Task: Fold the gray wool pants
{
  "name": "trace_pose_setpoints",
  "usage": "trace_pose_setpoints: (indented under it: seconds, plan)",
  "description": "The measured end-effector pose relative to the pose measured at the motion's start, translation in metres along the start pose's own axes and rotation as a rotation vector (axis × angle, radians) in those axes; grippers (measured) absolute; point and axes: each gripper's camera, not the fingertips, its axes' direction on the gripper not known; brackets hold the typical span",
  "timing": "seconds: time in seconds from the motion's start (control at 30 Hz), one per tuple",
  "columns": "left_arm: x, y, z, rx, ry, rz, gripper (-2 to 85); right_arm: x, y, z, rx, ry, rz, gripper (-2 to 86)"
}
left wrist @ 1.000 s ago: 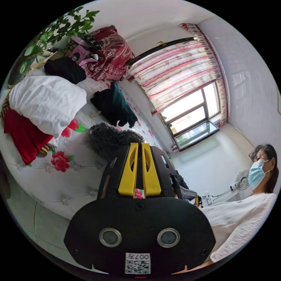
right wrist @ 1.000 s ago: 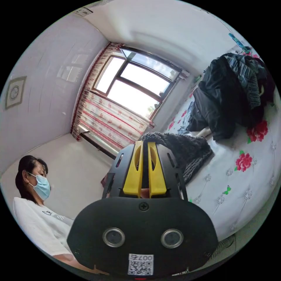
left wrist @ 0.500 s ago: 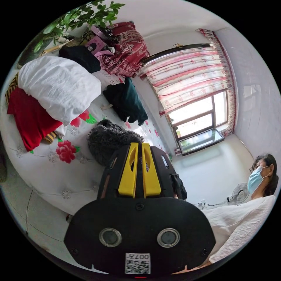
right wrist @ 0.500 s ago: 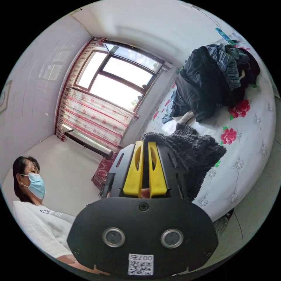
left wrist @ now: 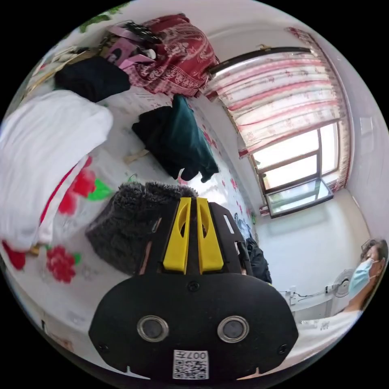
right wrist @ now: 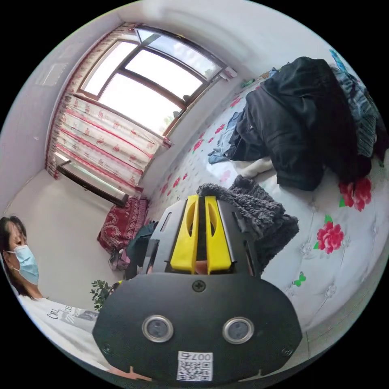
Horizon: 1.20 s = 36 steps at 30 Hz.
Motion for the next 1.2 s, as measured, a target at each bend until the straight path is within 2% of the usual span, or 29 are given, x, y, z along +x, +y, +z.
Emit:
trace_pose_setpoints:
  seconds: [0.07, 0.13, 0.2, 0.27, 0.43, 0.57, 0.77, 0.87, 0.93, 1.0, 1.1, 1.2]
  plan:
    - [0.01, -0.043, 0.089, -0.041, -0.066, 0.003, 4.9, -0.013, -0.034, 0.056, -0.015, 0.057, -0.058, 4.2]
    - [0.013, -0.06, 0.138, -0.028, -0.144, -0.002, 6.4, -0.016, -0.056, 0.109, -0.071, 0.073, -0.1, 5.7]
    - [0.018, -0.067, 0.174, -0.059, -0.256, 0.003, 6.6, -0.008, -0.065, 0.157, -0.147, 0.083, -0.035, 7.6]
    - [0.032, -0.059, 0.202, -0.115, -0.354, 0.094, 6.6, 0.002, -0.057, 0.17, -0.161, 0.074, -0.014, 8.6]
    - [0.055, 0.007, 0.194, -0.133, -0.606, 0.286, 5.8, 0.041, -0.011, 0.156, -0.189, 0.238, 0.029, 10.2]
    - [0.06, 0.069, 0.15, -0.048, -0.73, 0.252, 6.0, 0.083, 0.007, 0.126, -0.152, 0.304, 0.149, 11.0]
    - [0.03, 0.117, 0.197, -0.232, -0.64, 0.009, 10.9, 0.125, -0.009, 0.147, -0.166, 0.173, 0.3, 11.3]
    - [0.007, 0.118, 0.22, -0.182, -0.631, -0.146, 6.7, 0.148, -0.01, 0.14, -0.04, 0.119, 0.447, 8.9]
    - [0.002, 0.106, 0.228, -0.221, -0.61, -0.131, 3.3, 0.165, -0.011, 0.13, -0.031, 0.006, 0.522, 6.7]
    - [-0.002, 0.09, 0.227, -0.305, -0.568, -0.079, 1.2, 0.167, -0.017, 0.096, 0.012, 0.019, 0.48, 4.6]
    - [-0.002, 0.081, 0.201, -0.341, -0.577, 0.038, 0.5, 0.161, -0.019, 0.048, -0.047, 0.081, 0.336, 3.5]
    - [-0.005, 0.086, 0.195, -0.421, -0.604, 0.075, 1.7, 0.17, 0.006, 0.016, -0.101, 0.11, 0.33, 4.3]
